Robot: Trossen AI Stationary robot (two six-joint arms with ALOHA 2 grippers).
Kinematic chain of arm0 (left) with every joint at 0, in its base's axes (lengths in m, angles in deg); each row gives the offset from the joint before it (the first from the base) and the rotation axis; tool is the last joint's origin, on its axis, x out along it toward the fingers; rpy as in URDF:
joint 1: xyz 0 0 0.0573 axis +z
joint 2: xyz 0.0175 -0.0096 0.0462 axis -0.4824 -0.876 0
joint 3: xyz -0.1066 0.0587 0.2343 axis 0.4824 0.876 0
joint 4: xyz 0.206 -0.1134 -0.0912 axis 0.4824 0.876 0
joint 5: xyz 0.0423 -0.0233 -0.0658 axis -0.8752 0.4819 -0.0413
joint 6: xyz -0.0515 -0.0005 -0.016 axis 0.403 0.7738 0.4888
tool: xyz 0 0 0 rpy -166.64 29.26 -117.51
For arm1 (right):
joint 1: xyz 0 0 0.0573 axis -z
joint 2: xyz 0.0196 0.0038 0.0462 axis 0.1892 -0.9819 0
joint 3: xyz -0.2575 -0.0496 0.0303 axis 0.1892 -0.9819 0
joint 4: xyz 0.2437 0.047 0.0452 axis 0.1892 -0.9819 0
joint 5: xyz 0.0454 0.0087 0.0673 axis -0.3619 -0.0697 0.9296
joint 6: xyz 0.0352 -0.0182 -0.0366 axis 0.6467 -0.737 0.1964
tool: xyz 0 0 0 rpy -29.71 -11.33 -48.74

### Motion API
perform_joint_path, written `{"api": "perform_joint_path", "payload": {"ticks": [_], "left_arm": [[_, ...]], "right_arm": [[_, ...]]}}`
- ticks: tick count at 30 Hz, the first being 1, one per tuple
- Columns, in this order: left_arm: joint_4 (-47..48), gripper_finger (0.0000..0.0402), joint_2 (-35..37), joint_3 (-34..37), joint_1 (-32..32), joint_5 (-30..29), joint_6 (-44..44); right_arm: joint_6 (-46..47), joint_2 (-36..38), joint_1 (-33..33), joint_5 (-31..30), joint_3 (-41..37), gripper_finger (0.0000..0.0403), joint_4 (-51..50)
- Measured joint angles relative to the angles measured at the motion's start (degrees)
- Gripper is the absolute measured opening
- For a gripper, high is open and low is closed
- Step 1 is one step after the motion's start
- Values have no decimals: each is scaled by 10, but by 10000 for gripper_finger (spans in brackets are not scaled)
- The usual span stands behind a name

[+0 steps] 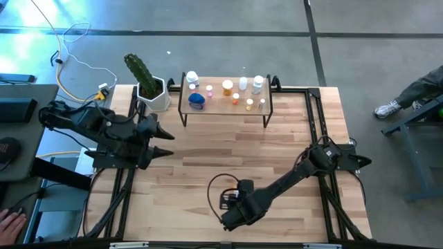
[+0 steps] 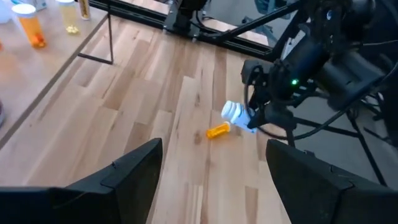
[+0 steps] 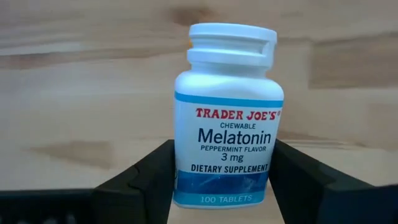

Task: Pick and place medicine bottles onto shelf by color
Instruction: Put the white large pill bottle on the shelf

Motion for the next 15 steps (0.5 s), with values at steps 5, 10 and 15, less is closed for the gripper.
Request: {"api": "perform_joint_path", "payload": {"ticks": [5,10,15], "left_arm": [[0,278,-1,0,18,57,-21],[0,278,-1,0,29,91,-33],[0,278,-1,0,35,131,-4]], "right_arm": [[-70,0,2,-78,57,206,-1],[-160,0,11,-152,113,206,-2],[-257,0,25,-194,160,206,-2]]}}
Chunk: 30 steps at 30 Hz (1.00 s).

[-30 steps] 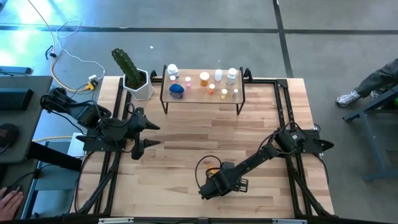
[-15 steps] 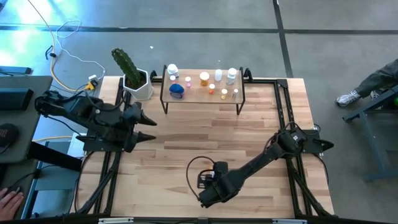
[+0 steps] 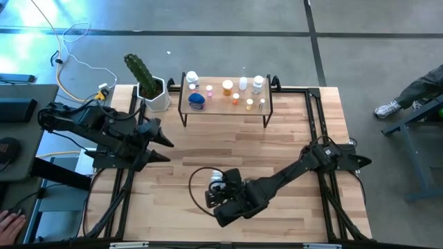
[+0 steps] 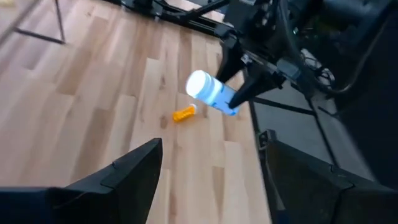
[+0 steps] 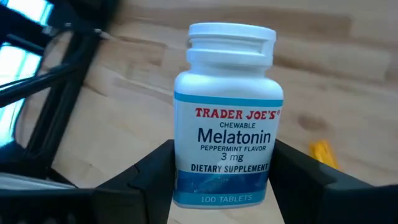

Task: Pick and place medicine bottles onto shelf by color
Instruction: Put the white large pill bottle on the shelf

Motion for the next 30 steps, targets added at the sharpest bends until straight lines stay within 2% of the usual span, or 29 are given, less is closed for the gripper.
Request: {"api": "perform_joint_path", "payload": {"ticks": [5,16,23,30], "left_arm": [[0,278,0,0,0,9,39],[-10,278,-3,0,0,5,24],[-18,278,-14,0,0,6,-49],[-34,278,-35,0,0,6,-69]], "right_arm": [[-97,0,20,-14,36,206,4],[-356,22,56,-3,46,206,94],[-568,31,84,74,46,206,178],[-669,31,117,144,46,206,184]]}}
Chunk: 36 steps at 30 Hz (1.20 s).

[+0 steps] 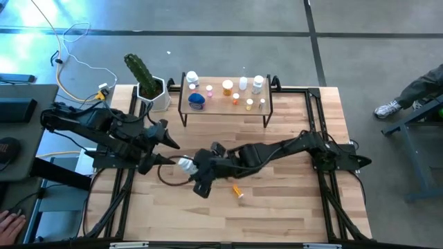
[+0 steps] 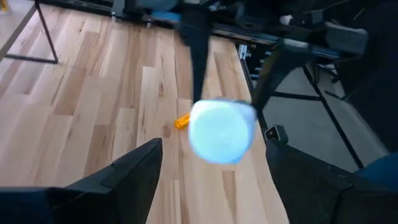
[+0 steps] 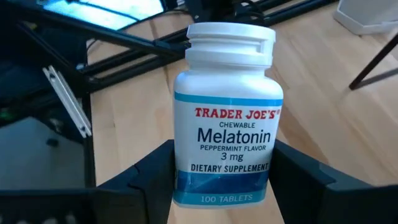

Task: Pick and place medicine bottles onto shelf by color
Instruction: Put the white large pill bottle on the shelf

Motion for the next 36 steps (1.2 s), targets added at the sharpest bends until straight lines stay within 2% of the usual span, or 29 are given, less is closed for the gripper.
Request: {"api": "perform_joint_path", "payload": {"ticks": [11,23,27,36], "left_arm": [[-6,278,-27,0,0,0,-16],[4,276,-65,0,12,8,-15],[4,255,-66,0,24,23,-11],[4,178,-65,0,37,38,-16]], "right_arm": [[-92,1,45,81,0,206,0],[-143,1,58,109,0,206,-2],[-149,1,62,116,0,206,-4],[-149,1,72,134,-1,206,-9]]}}
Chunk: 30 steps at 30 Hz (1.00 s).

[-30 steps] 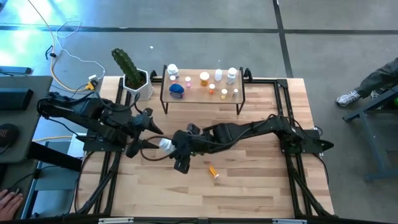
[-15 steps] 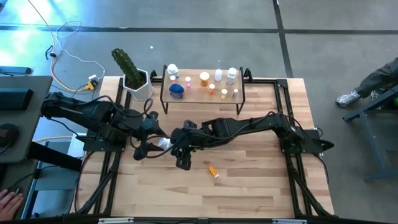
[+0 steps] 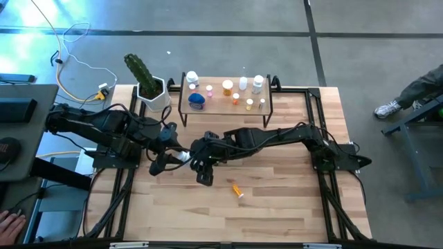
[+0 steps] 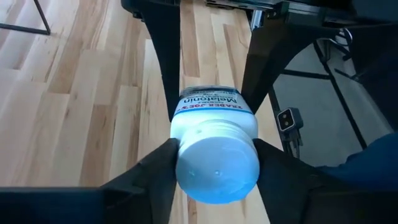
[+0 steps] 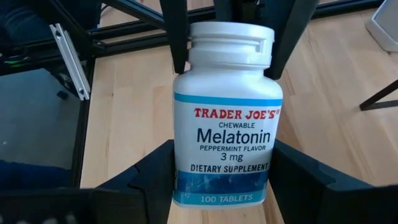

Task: Pick and place medicine bottles onto shelf by color
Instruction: Put the white large pill bottle on the shelf

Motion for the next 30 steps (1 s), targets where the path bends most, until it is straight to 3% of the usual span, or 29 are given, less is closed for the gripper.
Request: {"api": "perform_joint_path", "payload": {"ticks": [15,25,30], "left_arm": [[7,169,0,0,0,5,-30],[35,169,0,0,0,-26,-43],[63,169,0,0,0,-40,-41]], "right_arm": [[3,0,0,-3,0,210,1],[22,0,2,-3,0,293,1],[5,0,5,2,0,304,-14]]}}
